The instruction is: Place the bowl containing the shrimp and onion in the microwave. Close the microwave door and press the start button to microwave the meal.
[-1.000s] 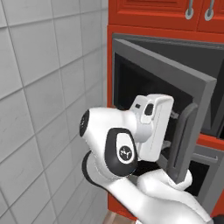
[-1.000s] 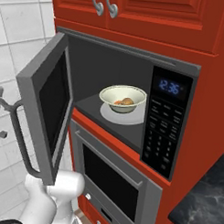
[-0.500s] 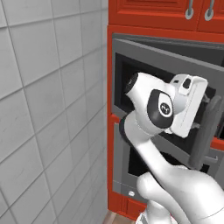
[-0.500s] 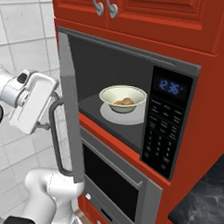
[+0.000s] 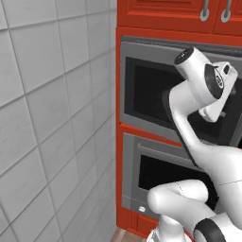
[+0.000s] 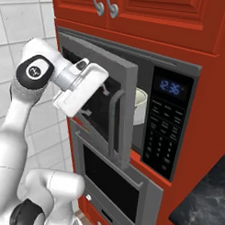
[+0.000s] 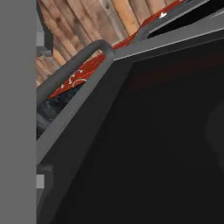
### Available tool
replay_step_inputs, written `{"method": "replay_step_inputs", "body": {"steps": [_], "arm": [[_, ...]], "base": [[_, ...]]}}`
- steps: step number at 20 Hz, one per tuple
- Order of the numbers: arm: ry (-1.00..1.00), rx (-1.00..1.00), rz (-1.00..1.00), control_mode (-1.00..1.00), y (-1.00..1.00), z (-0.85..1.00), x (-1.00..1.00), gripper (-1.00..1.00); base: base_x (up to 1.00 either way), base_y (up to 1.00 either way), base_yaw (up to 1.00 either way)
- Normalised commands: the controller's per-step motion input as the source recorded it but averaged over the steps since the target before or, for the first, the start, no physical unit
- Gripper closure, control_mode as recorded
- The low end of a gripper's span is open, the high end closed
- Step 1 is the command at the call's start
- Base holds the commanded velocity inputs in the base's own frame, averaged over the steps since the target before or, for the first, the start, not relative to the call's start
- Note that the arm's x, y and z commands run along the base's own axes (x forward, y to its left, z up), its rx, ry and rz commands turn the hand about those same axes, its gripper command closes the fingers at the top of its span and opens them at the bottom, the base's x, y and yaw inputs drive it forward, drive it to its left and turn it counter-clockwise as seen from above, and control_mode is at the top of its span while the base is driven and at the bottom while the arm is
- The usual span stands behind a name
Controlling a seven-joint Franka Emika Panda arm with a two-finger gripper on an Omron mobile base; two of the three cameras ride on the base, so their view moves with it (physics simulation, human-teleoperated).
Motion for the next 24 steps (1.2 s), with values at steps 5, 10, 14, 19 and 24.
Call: {"method": "replay_step_inputs", "body": {"steps": [5,10,14,19,24], "arm": [[-0.17,0.29,0.23,-1.00,-0.61,-0.13,0.89,-1.00],[-0.36,0.15,0.22,-1.00,-0.16,-0.37,0.63,-1.00],[-0.68,0.06,0.13,-1.00,0.00,-0.72,0.18,-1.00],[-0.77,-0.01,0.00,-1.00,0.03,-0.34,-0.88,-1.00],[-0.52,-0.18,0.00,-1.00,0.04,0.03,-1.00,-1.00]], "base": [[0.00,0.00,0.00],[0.00,0.00,0.00],[0.00,0.00,0.00],[0.00,0.00,0.00],[0.00,0.00,0.00]]}}
